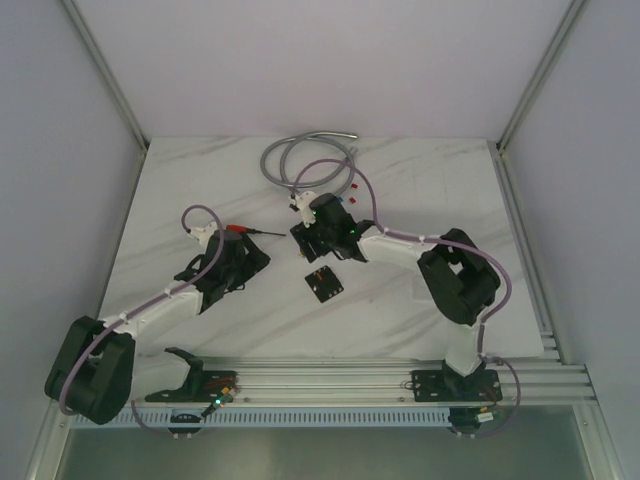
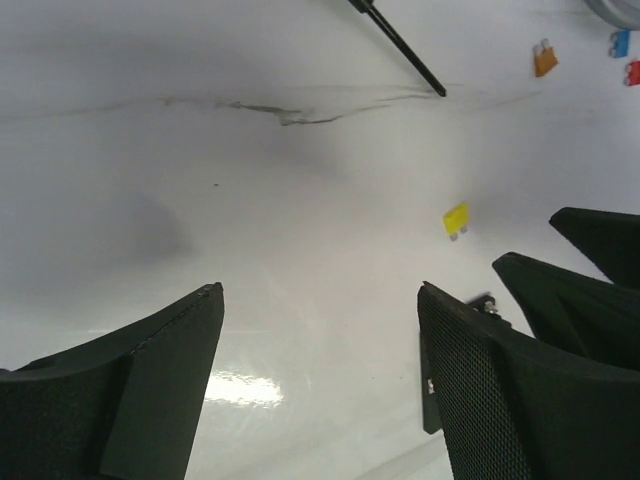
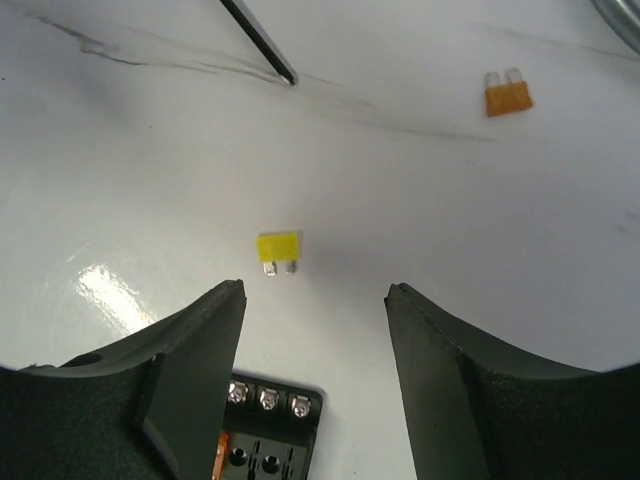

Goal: Snap on the fuse box
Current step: Adjust the fuse at the center of the board.

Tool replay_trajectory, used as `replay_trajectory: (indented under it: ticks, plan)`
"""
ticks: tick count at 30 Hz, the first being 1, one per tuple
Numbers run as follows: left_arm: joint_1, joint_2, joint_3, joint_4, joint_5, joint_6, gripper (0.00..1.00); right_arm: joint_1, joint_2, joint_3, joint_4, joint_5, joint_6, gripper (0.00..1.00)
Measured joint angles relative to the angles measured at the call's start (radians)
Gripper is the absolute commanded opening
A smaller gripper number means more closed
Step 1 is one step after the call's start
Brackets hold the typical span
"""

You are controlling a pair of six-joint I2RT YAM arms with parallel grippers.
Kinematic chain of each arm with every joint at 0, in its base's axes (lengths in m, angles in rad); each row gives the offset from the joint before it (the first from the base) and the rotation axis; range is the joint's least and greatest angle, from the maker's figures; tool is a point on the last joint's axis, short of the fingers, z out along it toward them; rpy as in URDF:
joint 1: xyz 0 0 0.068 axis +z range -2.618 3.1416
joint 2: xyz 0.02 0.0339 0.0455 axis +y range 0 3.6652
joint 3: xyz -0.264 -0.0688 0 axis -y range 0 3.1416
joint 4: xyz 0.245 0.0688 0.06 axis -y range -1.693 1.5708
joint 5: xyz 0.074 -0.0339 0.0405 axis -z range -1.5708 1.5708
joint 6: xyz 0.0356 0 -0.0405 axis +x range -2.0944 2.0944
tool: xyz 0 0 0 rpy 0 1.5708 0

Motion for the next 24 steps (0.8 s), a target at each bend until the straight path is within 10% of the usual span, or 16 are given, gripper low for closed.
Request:
replay_trajectory:
  ticks: [24]
  plan:
    - [0.025,-0.009,-0.030,-0.006,0.024,0.111,1.00,0.035,0.259,0.375,-0.350,-0.003,-0.070,0.50]
